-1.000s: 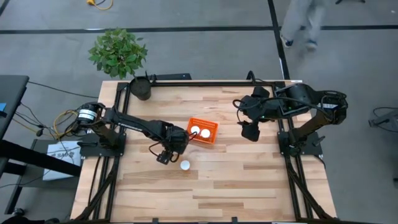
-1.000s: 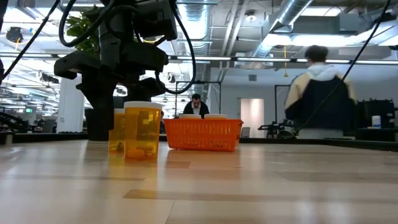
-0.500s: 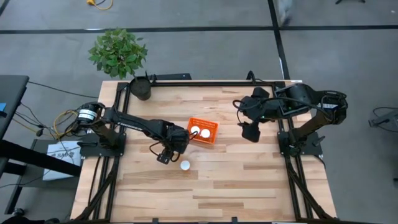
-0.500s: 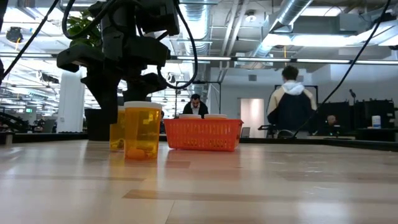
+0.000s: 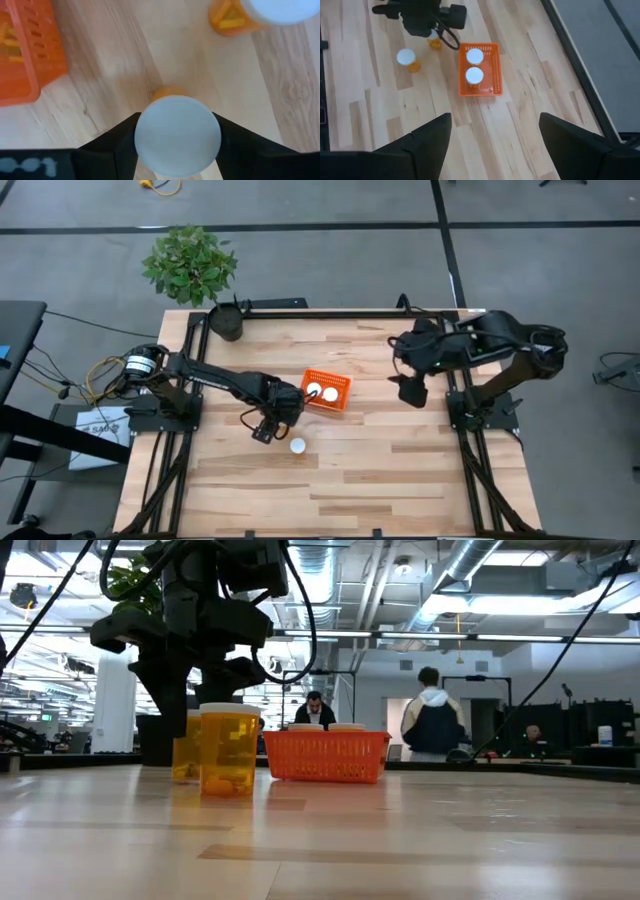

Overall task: Pick and place pill bottles into a basket
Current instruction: Put the orange pill bottle into the orange basket

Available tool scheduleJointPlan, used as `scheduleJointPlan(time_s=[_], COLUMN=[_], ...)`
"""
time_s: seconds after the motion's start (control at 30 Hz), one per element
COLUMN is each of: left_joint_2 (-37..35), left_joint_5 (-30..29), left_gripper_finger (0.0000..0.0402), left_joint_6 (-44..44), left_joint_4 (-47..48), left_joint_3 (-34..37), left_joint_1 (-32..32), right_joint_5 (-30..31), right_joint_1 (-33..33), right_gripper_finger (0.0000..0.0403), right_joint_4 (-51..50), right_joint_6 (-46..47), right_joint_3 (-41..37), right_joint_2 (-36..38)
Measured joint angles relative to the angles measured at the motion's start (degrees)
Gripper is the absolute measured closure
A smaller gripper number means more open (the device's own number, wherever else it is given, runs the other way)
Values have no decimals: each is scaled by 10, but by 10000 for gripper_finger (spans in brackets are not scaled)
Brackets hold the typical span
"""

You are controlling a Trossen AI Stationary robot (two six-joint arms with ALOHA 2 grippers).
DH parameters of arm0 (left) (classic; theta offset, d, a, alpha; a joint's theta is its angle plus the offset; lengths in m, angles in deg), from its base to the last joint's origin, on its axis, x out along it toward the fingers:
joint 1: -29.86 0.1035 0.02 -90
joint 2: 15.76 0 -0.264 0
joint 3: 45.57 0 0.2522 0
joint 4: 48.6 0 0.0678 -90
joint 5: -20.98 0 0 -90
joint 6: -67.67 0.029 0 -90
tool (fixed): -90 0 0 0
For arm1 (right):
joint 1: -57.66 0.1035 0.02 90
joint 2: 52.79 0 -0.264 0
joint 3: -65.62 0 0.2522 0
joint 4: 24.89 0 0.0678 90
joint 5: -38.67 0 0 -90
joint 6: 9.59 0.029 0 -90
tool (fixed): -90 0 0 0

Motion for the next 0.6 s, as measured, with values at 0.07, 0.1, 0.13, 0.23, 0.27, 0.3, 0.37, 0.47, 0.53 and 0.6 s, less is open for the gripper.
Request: scheduleJointPlan(time_s=[0.07, 0.1, 0.13, 0.23, 0.27, 0.3, 0.37, 0.47, 0.53, 0.6], left_joint_2=[0, 0, 0, 0, 0, 0, 0, 0, 0, 0], left_joint_5=[-6, -12, -18, -32, -35, -39, -51, -71, -80, -86], left_gripper_finger=[200, 200, 200, 200, 200, 200, 200, 200, 200, 200], left_joint_6=[0, 0, 0, 1, 3, 7, 16, 34, 45, 55], left_joint_4=[19, 27, 35, 65, 73, 81, 98, 129, 152, 171], left_joint_3=[-8, -13, -19, -42, -51, -61, -82, -117, -141, -167], left_joint_1=[0, 0, 0, 0, 0, 0, 0, 4, 12, 23], right_joint_5=[0, 0, 0, 0, 1, 2, 3, 3, 3, 3], right_joint_1=[0, 0, 0, 0, 0, 0, 0, 0, 0, 0], right_gripper_finger=[106, 106, 106, 106, 106, 106, 106, 106, 106, 106], right_joint_4=[0, 0, 0, 0, 0, 0, 0, 0, 0, 0], right_joint_6=[0, 0, 0, 0, -1, -1, -2, -6, -7, -7], right_joint_3=[0, 0, 0, 0, 0, 0, 0, 0, 0, 0], right_joint_2=[7, 10, 13, 19, 20, 21, 21, 21, 21, 21])
